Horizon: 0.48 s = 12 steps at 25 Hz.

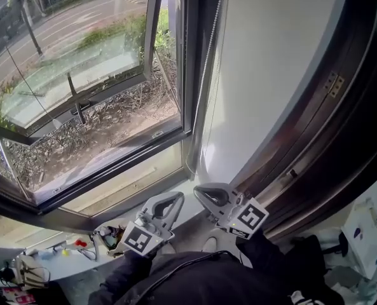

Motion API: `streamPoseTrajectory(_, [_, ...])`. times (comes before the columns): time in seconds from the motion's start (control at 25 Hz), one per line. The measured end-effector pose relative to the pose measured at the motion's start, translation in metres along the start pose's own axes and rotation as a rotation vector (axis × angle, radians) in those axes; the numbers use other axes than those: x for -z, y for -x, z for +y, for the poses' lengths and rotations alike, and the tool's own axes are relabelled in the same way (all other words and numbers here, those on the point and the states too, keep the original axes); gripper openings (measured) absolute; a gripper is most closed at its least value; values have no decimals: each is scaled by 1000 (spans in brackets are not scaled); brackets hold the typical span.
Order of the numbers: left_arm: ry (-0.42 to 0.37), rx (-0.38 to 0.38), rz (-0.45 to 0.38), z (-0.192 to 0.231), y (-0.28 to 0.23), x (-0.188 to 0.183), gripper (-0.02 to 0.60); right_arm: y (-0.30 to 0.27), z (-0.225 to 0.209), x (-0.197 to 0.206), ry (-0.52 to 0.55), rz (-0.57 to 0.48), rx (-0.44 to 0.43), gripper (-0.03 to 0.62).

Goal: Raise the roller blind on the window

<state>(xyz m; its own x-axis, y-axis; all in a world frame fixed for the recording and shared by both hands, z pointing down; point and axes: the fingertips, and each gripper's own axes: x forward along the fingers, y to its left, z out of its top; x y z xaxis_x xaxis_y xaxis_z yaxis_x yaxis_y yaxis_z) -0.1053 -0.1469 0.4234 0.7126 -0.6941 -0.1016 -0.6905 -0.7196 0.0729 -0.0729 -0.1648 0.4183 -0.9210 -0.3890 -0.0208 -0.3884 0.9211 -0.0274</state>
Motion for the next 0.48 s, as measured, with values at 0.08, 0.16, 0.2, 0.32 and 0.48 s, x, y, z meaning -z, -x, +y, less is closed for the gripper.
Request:
streamPoseTrajectory(0.08, [29, -4, -5, 0, 2, -3, 6, 0, 1, -1, -3, -3, 1, 8])
streamPoseTrajectory(0.16, [46, -1, -7, -1, 2, -5, 6, 0, 1, -1, -8, -5, 2, 8])
streamPoseTrajectory(0.2, [50, 2, -8, -1, 2, -6, 6, -1, 1, -2, -8, -7, 1, 8])
streamPoseTrajectory(0.32, [57, 4, -12, -2, 1, -9, 6, -1, 0, -4, -9, -11, 0, 8])
streamPoseTrajectory(0.48, [54, -7, -20, 0, 3, -10, 6, -3, 3, -5, 9, -3, -15, 8])
